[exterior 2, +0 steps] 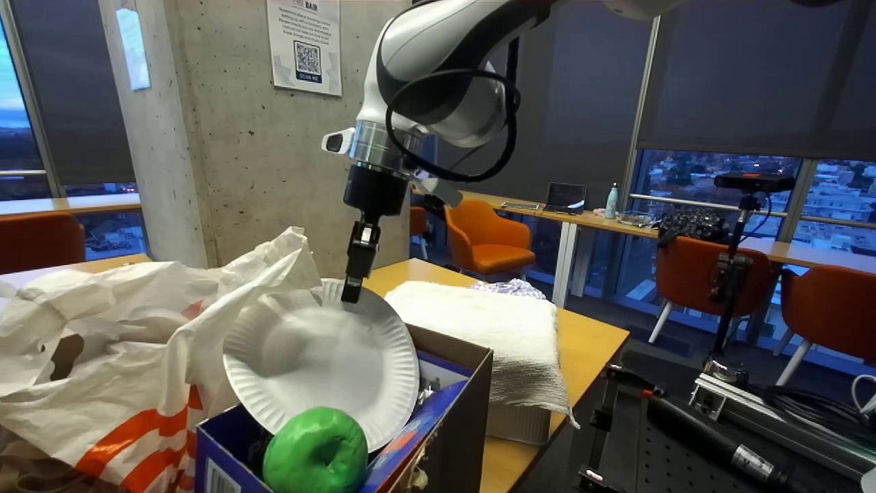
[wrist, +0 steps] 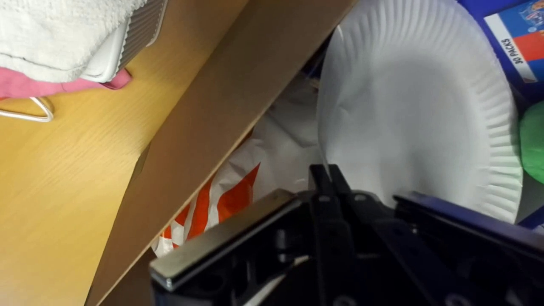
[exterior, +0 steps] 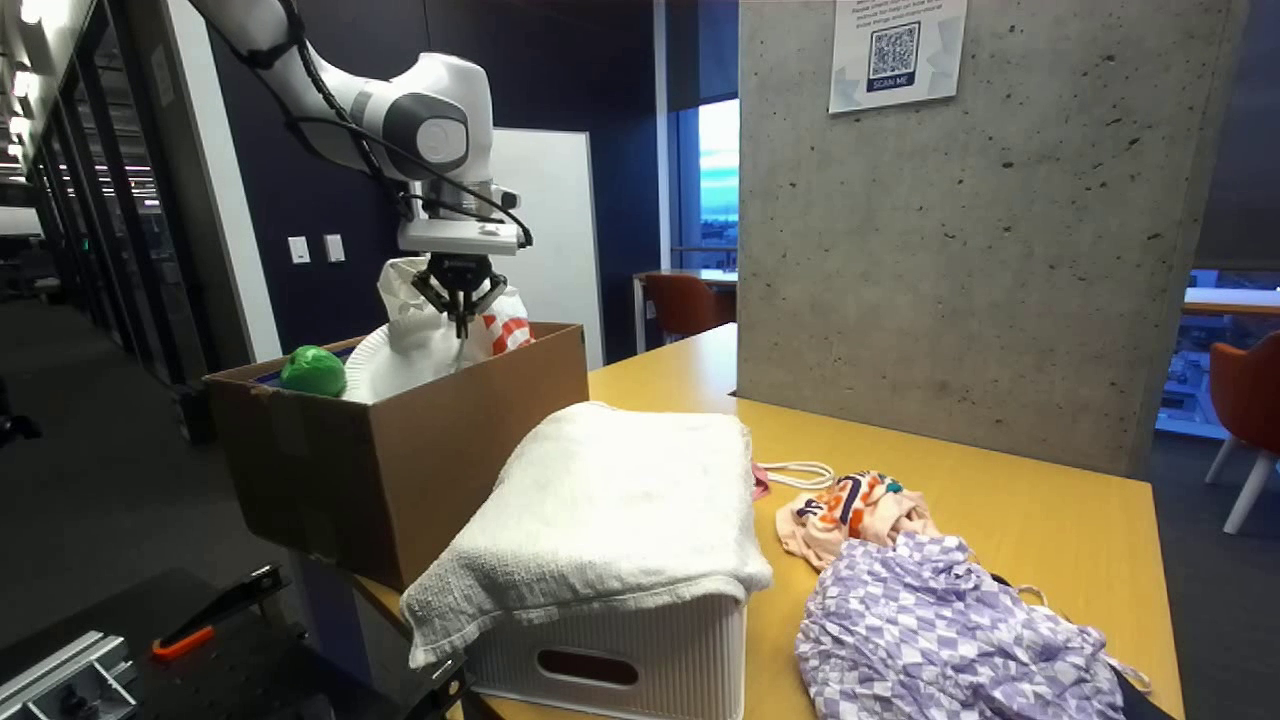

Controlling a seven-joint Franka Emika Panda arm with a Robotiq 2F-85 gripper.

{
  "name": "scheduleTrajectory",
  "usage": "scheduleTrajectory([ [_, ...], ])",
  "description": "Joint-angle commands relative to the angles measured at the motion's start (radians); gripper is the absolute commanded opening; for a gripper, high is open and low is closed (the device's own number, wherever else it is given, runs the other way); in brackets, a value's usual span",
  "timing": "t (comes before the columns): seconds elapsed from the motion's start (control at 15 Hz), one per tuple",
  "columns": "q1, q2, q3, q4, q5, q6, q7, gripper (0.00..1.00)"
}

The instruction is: Pick up the plate

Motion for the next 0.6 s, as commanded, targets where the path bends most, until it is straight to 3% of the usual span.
scheduleTrajectory([
  [0.0,-0.027,-0.030,0.017,-0.006,0.010,0.000,-0.044,0.00],
  [0.27,-0.046,-0.074,0.008,0.008,0.022,-0.036,-0.029,0.00],
  [0.53,-0.110,-0.111,0.003,0.073,0.150,-0.190,-0.023,0.00],
])
